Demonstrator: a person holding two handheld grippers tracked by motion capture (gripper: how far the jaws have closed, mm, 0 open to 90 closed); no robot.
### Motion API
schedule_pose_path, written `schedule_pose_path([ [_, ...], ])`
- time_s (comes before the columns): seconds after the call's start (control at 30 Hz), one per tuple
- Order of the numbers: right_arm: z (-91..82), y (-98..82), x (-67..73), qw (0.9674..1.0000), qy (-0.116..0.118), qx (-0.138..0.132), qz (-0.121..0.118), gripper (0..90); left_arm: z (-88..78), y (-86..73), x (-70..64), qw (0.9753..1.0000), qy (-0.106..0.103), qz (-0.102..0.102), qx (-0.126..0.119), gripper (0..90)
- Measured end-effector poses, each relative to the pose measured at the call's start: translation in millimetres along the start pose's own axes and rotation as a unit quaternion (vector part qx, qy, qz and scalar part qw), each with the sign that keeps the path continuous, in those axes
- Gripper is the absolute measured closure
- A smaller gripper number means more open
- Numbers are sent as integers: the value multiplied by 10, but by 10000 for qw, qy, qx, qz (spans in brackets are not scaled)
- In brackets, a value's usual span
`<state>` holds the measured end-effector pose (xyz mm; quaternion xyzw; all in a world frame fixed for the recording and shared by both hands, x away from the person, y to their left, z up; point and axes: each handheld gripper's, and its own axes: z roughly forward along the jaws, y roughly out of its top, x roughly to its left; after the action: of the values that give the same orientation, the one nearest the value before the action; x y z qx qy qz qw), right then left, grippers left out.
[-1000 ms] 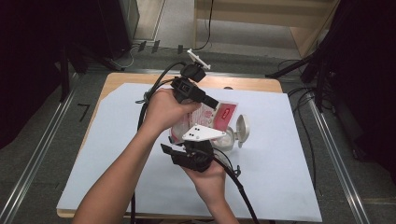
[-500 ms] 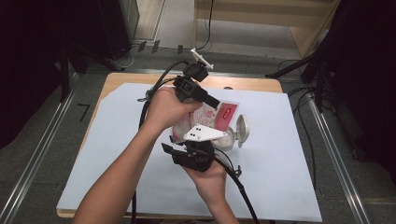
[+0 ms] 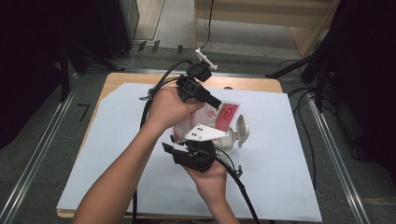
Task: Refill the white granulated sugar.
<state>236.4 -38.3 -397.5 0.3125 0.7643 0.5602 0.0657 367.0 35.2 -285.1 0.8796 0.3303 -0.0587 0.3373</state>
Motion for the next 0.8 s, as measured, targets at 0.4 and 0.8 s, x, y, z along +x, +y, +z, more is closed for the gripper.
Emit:
schedule_pose_path([
  [0.4,6,-45,19,10000,48,-11,-34,619,-26,-62,3,10000,-41,-8,-54,896],
  [0.8,67,-105,115,9999,16,41,-154,601,-99,-203,5,9999,10,59,-160,896],
])
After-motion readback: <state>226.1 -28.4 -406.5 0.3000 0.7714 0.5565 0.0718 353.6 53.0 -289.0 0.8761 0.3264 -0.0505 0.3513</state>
